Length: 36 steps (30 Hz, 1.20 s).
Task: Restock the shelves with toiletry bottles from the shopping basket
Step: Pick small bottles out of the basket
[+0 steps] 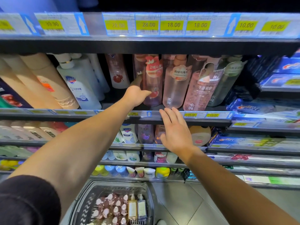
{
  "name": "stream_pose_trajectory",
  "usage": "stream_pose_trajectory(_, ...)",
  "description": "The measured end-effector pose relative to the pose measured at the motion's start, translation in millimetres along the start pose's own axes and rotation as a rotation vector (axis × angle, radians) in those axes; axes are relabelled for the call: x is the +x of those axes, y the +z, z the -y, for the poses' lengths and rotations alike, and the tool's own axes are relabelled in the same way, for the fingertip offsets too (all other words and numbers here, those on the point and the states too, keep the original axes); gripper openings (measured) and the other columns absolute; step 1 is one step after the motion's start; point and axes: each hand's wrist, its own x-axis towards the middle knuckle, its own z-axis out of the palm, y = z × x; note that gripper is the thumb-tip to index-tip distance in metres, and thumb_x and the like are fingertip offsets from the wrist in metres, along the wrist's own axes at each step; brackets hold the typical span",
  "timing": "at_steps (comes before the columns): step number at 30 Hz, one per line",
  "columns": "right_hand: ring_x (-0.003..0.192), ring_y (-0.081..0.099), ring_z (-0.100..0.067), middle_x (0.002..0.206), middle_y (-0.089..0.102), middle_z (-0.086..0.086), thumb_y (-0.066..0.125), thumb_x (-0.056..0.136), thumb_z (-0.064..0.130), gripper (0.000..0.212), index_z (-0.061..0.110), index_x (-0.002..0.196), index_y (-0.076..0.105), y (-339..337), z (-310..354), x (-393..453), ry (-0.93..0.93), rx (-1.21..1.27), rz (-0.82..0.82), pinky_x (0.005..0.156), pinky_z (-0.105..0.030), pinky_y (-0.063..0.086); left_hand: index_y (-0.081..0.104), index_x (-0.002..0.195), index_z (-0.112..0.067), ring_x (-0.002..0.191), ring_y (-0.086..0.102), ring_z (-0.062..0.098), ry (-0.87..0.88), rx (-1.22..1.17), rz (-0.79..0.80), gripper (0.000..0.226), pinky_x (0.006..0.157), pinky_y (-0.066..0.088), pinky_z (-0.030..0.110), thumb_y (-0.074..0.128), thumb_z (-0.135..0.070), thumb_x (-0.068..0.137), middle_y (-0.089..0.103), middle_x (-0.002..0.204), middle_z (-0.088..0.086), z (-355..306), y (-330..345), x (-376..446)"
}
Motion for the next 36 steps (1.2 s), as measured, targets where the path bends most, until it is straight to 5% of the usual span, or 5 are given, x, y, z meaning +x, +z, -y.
stream_pose_trajectory(8, 0.149, -0.003, -0.022, 0.162, 0.011, 0.000, 0.057, 0.088, 0.026, 0.081, 0.019, 0.155, 0.013, -2, 2, 0, 0.006, -0.005, 0.005, 0.122, -0.036, 0.006, 0.048, 0.135, -0.025, 0.114, 0.060, 0.020, 0.105, -0.071, 0.008, 0.059, 0.095, 0.049, 0.033, 0.075, -0.023, 0.083, 0.064, 0.125, 0.000, -6, 2, 2)
stream_pose_trajectory(16, 0.149, 0.001, -0.024, 0.161, 0.015, -0.002, 0.056, 0.088, 0.026, 0.078, 0.017, 0.155, 0.016, -10, 4, 1, 0.008, -0.035, 0.018, 0.122, -0.037, 0.005, 0.065, 0.111, -0.008, 0.088, 0.062, 0.017, -0.044, 0.109, 0.033, 0.047, 0.081, 0.053, 0.033, 0.074, -0.043, 0.080, 0.068, 0.098, 0.003, -12, -8, -5)
stream_pose_trajectory(20, 0.149, 0.003, -0.025, 0.161, 0.014, -0.004, 0.055, 0.089, 0.027, 0.076, 0.016, 0.154, 0.017, -17, 13, -2, 0.036, -0.047, 0.021, 0.121, -0.039, 0.008, 0.057, 0.074, -0.016, 0.061, 0.051, 0.012, 0.066, 0.175, -0.033, 0.037, 0.051, 0.036, 0.025, 0.072, -0.049, 0.080, 0.053, 0.065, -0.005, -10, -20, -27)
stream_pose_trajectory(25, 0.149, 0.005, -0.025, 0.160, 0.014, -0.002, 0.055, 0.089, 0.030, 0.076, 0.016, 0.154, 0.018, -20, 36, -9, 0.056, -0.058, 0.045, 0.121, -0.038, 0.008, 0.051, 0.137, -0.014, 0.126, 0.051, 0.021, 0.282, 0.266, 0.013, 0.057, 0.096, 0.038, 0.024, 0.067, -0.036, 0.086, 0.056, 0.139, 0.004, 12, -41, -64)
stream_pose_trajectory(36, 0.148, 0.010, -0.027, 0.158, 0.020, -0.003, 0.058, 0.091, 0.033, 0.074, 0.016, 0.153, 0.021, 7, 129, -62, 0.090, -0.073, 0.121, 0.120, -0.039, 0.013, 0.046, 0.143, -0.013, 0.132, 0.047, 0.024, 0.425, 0.482, 0.079, 0.060, 0.108, 0.036, 0.034, 0.065, -0.032, 0.089, 0.051, 0.144, 0.007, 102, -106, -166)
